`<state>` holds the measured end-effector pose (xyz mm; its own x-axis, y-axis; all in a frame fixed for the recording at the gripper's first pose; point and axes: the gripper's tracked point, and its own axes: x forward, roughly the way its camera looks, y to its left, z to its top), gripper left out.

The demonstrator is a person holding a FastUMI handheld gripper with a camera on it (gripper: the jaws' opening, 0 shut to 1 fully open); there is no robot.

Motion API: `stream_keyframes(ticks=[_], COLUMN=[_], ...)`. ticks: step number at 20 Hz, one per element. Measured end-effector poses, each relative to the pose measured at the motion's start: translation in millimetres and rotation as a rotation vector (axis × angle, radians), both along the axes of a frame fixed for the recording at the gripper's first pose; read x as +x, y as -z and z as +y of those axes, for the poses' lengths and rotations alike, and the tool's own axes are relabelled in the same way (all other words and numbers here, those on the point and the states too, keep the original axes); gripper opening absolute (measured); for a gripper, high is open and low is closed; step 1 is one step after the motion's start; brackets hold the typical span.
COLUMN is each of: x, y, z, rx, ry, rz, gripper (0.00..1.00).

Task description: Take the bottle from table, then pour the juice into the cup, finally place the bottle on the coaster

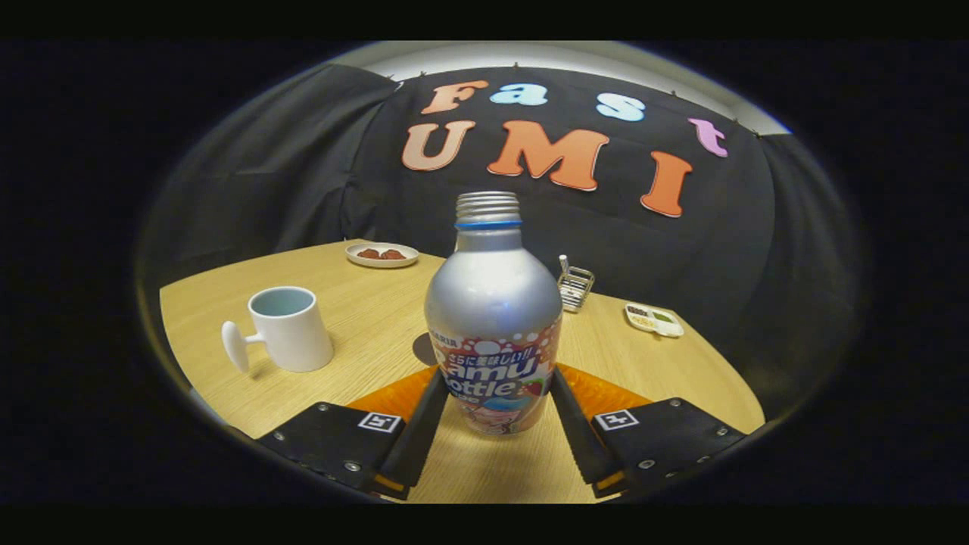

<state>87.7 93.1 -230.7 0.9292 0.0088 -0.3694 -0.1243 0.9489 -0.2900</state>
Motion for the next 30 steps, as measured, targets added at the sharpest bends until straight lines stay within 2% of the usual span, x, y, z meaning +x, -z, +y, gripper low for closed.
stream_keyframes(ticks=[2, 23, 30], x=[3, 28, 28], y=[-1, -36, -43], z=[2, 39, 48], rx=[-0.067, -0.817, -0.972], ry=[0.005, -0.127, -0.166], rz=[-0.002, -0.172, -0.216], gripper=[0.78, 0.76, 0.76])
